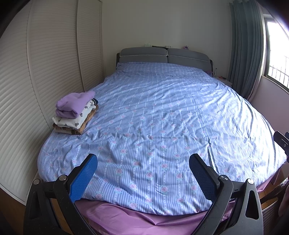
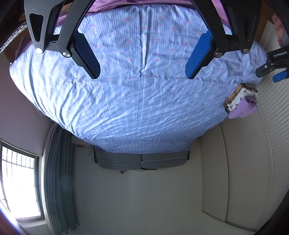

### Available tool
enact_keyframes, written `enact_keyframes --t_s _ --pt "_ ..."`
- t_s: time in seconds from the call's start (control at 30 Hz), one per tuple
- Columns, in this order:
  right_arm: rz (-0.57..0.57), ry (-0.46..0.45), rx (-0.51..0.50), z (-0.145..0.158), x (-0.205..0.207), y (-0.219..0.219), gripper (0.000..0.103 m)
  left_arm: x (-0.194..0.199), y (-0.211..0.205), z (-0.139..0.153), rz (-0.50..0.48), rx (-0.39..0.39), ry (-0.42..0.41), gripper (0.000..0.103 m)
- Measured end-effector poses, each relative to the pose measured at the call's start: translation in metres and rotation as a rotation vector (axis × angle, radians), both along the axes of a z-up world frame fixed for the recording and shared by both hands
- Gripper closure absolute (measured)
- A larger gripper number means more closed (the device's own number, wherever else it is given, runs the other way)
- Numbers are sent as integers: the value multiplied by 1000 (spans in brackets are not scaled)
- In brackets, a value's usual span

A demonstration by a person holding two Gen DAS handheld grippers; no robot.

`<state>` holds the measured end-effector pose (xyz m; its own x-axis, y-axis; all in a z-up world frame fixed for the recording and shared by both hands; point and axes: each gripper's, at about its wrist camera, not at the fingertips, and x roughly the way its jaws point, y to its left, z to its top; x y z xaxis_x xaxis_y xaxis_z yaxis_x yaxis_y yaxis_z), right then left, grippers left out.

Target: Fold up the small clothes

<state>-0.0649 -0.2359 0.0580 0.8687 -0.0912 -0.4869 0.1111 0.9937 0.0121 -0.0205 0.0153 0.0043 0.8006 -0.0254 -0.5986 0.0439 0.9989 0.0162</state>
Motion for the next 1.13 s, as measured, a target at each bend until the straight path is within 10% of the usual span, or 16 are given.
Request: enact_keyframes --t_s 1.13 --pt "-12 18 -2 -7 6 -1 7 8 -3 -5 -36 -18 19 0"
